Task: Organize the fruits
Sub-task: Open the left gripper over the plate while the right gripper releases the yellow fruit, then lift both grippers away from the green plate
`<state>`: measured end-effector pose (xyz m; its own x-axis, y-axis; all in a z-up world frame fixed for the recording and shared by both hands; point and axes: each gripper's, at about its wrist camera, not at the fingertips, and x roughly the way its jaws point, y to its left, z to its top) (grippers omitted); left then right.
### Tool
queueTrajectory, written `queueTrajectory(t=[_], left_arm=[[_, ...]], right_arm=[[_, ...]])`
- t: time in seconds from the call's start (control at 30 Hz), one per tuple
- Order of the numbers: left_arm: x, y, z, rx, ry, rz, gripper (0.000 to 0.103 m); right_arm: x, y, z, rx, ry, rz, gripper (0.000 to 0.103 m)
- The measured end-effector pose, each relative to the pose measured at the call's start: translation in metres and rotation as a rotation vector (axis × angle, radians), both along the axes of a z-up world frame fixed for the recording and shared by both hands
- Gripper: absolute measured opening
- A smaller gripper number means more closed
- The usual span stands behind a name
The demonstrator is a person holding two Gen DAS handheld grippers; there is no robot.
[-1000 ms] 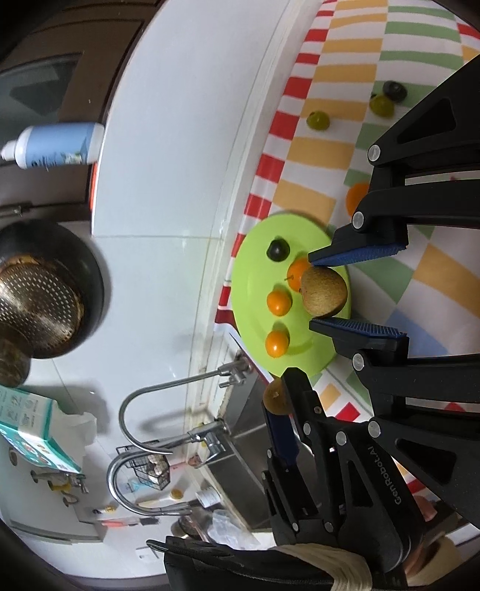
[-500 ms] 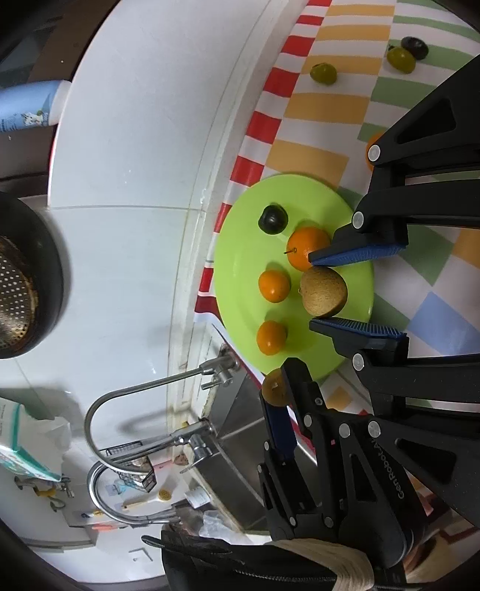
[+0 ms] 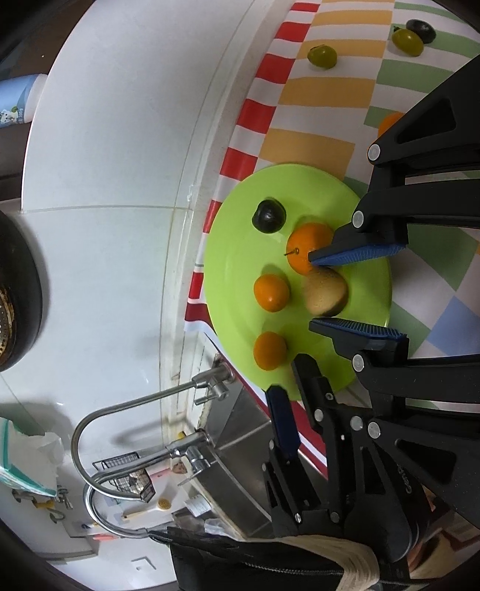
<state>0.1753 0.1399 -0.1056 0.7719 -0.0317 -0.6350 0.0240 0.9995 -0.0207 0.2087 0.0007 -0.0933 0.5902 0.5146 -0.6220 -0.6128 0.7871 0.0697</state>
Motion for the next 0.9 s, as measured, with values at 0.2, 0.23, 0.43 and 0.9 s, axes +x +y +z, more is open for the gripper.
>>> queueTrajectory(t=[0.2, 0.23, 0.43, 0.9], left_arm=[[-0.015, -0.007, 0.013, 0.025, -0.022, 0.02, 0.038], [-0.018, -0.01, 0.015, 0.024, -0.024, 0.018, 0.039], [-0.034, -0.025, 0.035, 0.002, -0.062, 0.013, 0.049], [-0.059, -0.077, 0.07, 0.052, -0.176, 0.008, 0.088]], right_arm=[[-0.007, -0.013, 0.008, 0.012, -0.013, -0.029, 0.037], [-0.009, -0.016, 0.01, 0.014, -0.014, -0.03, 0.037], [-0.028, -0.035, 0.024, 0.03, -0.037, -0.044, 0.037], [-0.059, -0.1, 0.051, 0.058, -0.104, -0.197, 0.059]])
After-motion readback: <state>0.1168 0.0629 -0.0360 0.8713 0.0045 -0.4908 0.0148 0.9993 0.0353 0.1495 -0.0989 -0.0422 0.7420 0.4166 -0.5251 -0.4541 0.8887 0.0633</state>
